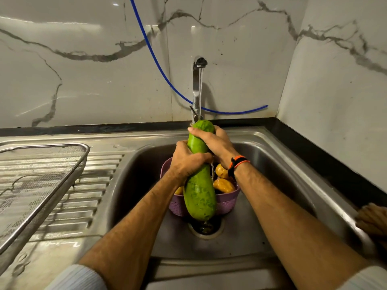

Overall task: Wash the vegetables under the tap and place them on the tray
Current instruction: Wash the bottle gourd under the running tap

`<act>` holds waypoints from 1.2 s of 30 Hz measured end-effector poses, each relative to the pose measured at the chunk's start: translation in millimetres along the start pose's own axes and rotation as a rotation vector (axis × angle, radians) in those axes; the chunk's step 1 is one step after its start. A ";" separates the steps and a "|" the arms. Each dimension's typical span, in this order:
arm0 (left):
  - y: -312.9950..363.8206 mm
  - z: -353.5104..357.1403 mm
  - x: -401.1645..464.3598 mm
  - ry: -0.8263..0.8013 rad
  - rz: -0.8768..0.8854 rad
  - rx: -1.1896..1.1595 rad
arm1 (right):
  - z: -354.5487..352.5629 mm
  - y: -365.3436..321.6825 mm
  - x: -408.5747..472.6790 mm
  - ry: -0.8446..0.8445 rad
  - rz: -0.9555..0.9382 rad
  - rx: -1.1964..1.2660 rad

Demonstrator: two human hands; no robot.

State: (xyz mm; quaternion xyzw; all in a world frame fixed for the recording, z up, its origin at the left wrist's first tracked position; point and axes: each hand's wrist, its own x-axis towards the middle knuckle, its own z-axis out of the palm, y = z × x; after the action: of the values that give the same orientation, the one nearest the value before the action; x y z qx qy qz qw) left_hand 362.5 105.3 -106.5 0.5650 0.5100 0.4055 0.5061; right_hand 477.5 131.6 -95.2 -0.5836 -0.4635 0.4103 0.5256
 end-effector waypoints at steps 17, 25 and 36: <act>-1.0 -22.7 3.8 -0.044 0.018 0.140 | 3.2 -2.8 -4.8 0.203 0.126 0.405; 0.8 -39.8 -2.2 -0.107 -0.015 0.154 | -14.9 -5.4 -7.5 0.334 0.221 0.580; -0.6 -42.2 5.7 0.034 0.035 0.024 | -25.1 -6.5 -6.9 0.273 0.069 0.037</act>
State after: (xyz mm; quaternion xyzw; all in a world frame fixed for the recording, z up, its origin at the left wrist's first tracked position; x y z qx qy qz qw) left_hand 322.2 117.6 -100.7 0.5729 0.5136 0.4177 0.4833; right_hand 499.4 119.2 -86.1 -0.6397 -0.3598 0.3531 0.5802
